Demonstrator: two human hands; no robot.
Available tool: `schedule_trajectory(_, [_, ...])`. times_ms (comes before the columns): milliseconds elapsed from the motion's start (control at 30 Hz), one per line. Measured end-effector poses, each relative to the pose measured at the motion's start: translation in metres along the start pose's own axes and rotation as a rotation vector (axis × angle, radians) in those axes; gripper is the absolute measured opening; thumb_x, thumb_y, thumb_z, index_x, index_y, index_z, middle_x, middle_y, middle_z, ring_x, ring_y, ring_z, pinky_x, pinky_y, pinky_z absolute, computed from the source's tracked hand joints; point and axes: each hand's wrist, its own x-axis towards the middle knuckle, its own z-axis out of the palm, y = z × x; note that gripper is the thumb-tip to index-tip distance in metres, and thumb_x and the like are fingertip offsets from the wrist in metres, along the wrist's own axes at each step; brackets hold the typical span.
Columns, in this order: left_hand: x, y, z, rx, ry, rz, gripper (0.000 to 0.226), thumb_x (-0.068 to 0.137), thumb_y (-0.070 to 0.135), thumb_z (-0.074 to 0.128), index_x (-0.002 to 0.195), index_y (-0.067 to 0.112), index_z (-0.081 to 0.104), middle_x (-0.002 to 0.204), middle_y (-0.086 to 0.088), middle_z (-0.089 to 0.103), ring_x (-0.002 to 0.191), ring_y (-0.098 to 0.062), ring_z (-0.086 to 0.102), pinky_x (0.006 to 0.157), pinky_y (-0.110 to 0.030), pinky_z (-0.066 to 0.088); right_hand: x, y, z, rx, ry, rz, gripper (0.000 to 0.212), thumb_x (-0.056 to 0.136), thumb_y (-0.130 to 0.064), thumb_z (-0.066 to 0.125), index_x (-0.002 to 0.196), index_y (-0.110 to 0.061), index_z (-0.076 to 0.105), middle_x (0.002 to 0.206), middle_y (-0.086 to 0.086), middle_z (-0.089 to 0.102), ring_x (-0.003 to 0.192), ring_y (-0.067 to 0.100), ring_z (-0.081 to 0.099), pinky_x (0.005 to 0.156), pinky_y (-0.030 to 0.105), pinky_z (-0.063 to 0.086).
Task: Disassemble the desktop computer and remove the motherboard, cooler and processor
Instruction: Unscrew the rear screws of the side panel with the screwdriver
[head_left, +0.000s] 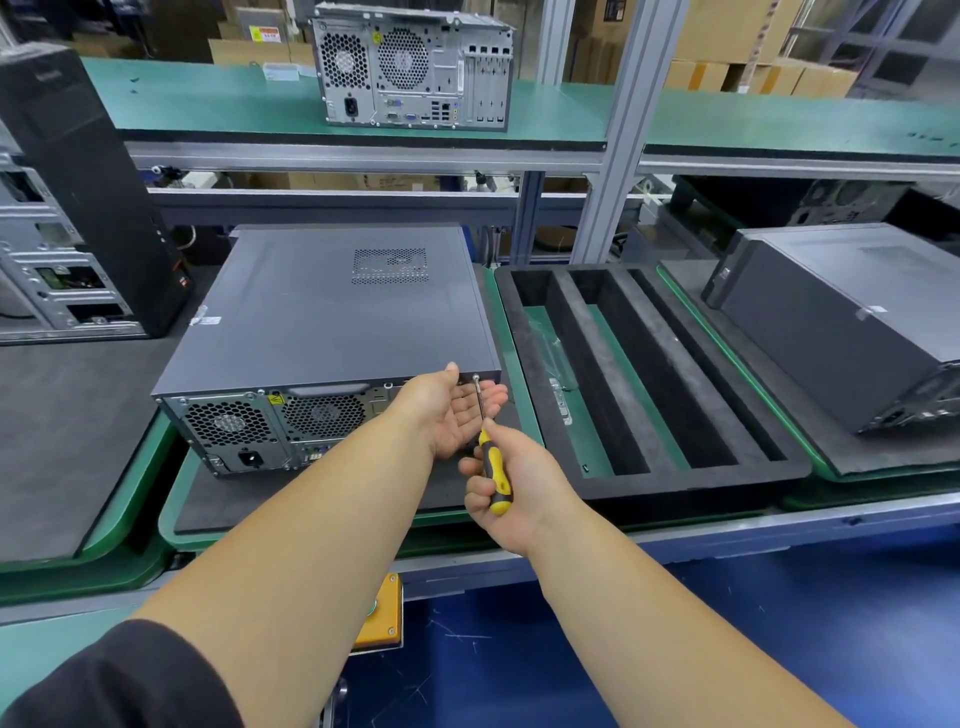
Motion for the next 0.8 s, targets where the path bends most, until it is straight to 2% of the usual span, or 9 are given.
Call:
schedule_trajectory(133, [0.0, 0.0001, 0.0, 0.023, 0.013, -0.004, 0.054, 0.103, 0.04, 0.033, 0.107, -0.006, 0.062, 0.088, -0.017, 0.074, 0.077, -0.023, 0.072, 0.067, -0.027, 0.059, 0.0019, -0.001, -0.0015, 0.004, -0.02, 0.01, 0.036, 0.099, -0.033, 0.044, 0.097, -0.004, 0.065, 0.062, 0.008, 0.06, 0.041, 0.011, 0.046, 0.04, 0.02, 0.039])
schedule_trajectory(300, [0.001, -0.0013, -0.0013, 0.01, 0.009, 0.005, 0.053, 0.103, 0.039, 0.033, 0.106, -0.005, 0.062, 0.09, -0.016, 0.074, 0.076, -0.022, 0.072, 0.068, -0.028, 0.059, 0.0022, 0.0007, -0.0021, -0.067, 0.029, -0.055, 0.026, 0.093, -0.032, 0.061, 0.094, -0.008, 0.068, 0.068, 0.007, 0.064, 0.047, 0.014, 0.054, 0.045, 0.022, 0.046])
schedule_trajectory(433, [0.0025, -0.0029, -0.0003, -0.022, 0.029, 0.01, 0.052, 0.102, 0.041, 0.038, 0.098, -0.004, 0.063, 0.089, -0.015, 0.074, 0.074, -0.021, 0.071, 0.071, -0.028, 0.057, 0.0028, 0.0016, -0.0016, -0.066, 0.033, -0.054, 0.02, 0.09, -0.031, 0.068, 0.094, -0.012, 0.067, 0.068, 0.006, 0.06, 0.043, 0.01, 0.046, 0.041, 0.02, 0.04])
schedule_trajectory(533, [0.0034, -0.0058, -0.002, -0.037, 0.073, 0.02, 0.046, 0.098, 0.042, 0.047, 0.094, 0.0, 0.066, 0.079, -0.011, 0.075, 0.069, -0.018, 0.072, 0.064, -0.027, 0.058, 0.0033, 0.0002, -0.0014, -0.038, -0.006, -0.018, 0.026, 0.091, -0.034, 0.064, 0.093, -0.009, 0.067, 0.065, 0.006, 0.057, 0.044, 0.01, 0.042, 0.042, 0.019, 0.038])
schedule_trajectory(633, [0.0037, -0.0073, -0.0037, 0.018, 0.114, 0.041, 0.04, 0.092, 0.042, 0.06, 0.094, 0.003, 0.068, 0.082, -0.008, 0.076, 0.07, -0.015, 0.073, 0.054, -0.024, 0.055, 0.0037, -0.0015, -0.0026, -0.02, -0.034, 0.024, 0.035, 0.095, -0.037, 0.051, 0.095, -0.005, 0.066, 0.064, 0.008, 0.057, 0.044, 0.011, 0.043, 0.041, 0.02, 0.038])
schedule_trajectory(700, [0.0034, -0.0071, -0.003, 0.064, 0.131, 0.051, 0.036, 0.088, 0.04, 0.065, 0.094, 0.005, 0.069, 0.083, -0.006, 0.076, 0.075, -0.015, 0.072, 0.056, -0.025, 0.054, 0.0045, -0.0025, -0.0032, -0.028, -0.036, 0.022, 0.034, 0.098, -0.033, 0.045, 0.095, -0.006, 0.066, 0.064, 0.009, 0.058, 0.044, 0.013, 0.045, 0.041, 0.022, 0.039])
schedule_trajectory(800, [0.0033, -0.0065, 0.0001, 0.094, 0.144, 0.051, 0.03, 0.089, 0.036, 0.066, 0.088, 0.006, 0.069, 0.075, -0.004, 0.075, 0.079, -0.015, 0.07, 0.063, -0.025, 0.053, 0.0051, -0.0027, -0.004, -0.044, -0.031, -0.006, 0.028, 0.097, -0.029, 0.05, 0.097, -0.006, 0.066, 0.065, 0.008, 0.059, 0.044, 0.013, 0.048, 0.043, 0.023, 0.042])
